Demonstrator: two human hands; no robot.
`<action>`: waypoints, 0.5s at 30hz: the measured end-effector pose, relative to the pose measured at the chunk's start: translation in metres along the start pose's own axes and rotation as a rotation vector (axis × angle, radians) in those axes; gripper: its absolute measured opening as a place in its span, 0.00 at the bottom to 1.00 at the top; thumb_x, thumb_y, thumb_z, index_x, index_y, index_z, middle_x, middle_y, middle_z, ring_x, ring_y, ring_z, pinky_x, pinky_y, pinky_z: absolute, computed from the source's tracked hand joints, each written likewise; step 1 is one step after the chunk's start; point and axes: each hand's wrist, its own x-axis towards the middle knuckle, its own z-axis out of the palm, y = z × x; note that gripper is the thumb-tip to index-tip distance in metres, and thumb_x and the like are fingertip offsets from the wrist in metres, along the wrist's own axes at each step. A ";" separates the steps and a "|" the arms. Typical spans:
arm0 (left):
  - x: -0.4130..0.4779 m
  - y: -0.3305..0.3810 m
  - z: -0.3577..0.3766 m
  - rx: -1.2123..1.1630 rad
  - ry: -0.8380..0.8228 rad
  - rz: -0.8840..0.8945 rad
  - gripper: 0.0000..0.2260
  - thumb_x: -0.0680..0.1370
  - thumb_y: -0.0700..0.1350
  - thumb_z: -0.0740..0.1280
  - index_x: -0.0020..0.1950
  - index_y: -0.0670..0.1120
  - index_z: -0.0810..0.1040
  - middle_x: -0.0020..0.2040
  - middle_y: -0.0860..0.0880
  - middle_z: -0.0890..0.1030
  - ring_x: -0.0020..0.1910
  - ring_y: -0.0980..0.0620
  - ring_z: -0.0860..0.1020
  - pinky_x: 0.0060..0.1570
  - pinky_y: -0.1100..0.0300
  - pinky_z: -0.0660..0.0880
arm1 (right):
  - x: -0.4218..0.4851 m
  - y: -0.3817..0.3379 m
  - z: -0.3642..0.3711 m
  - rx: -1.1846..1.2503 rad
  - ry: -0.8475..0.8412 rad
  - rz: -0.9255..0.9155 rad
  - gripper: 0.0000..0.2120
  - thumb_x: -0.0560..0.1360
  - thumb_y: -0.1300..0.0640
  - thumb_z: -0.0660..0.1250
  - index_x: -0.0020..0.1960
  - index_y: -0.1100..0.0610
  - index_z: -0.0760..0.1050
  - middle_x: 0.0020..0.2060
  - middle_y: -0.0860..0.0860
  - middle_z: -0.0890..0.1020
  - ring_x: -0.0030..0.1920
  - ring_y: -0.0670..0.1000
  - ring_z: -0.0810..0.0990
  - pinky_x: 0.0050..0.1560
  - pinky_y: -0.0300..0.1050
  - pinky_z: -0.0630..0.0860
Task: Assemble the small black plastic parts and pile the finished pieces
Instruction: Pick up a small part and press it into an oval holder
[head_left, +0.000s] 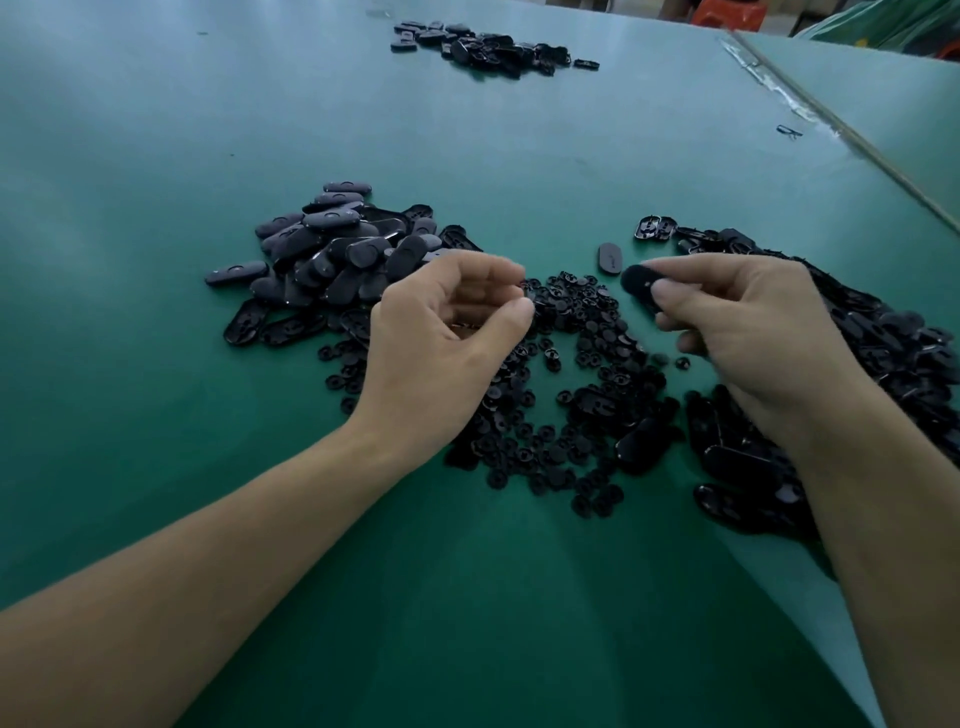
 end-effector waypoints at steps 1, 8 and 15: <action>0.000 0.000 0.000 -0.010 -0.011 -0.012 0.09 0.75 0.43 0.73 0.55 0.47 0.82 0.44 0.50 0.85 0.42 0.50 0.84 0.48 0.47 0.83 | -0.005 -0.005 0.003 0.042 -0.075 -0.011 0.12 0.77 0.65 0.69 0.48 0.50 0.85 0.41 0.51 0.85 0.36 0.41 0.79 0.34 0.33 0.74; -0.002 0.001 0.001 -0.003 -0.065 0.013 0.06 0.74 0.44 0.74 0.51 0.50 0.84 0.43 0.50 0.87 0.41 0.51 0.85 0.46 0.53 0.82 | -0.027 -0.015 0.036 0.161 -0.209 -0.169 0.10 0.73 0.67 0.74 0.48 0.53 0.83 0.37 0.49 0.86 0.36 0.44 0.83 0.37 0.32 0.76; -0.001 0.000 0.001 -0.029 0.001 -0.017 0.07 0.73 0.42 0.74 0.50 0.51 0.83 0.40 0.49 0.86 0.39 0.48 0.85 0.46 0.50 0.83 | -0.029 0.003 0.045 -0.281 0.028 -0.323 0.04 0.75 0.57 0.74 0.49 0.50 0.85 0.37 0.39 0.82 0.38 0.36 0.80 0.43 0.27 0.72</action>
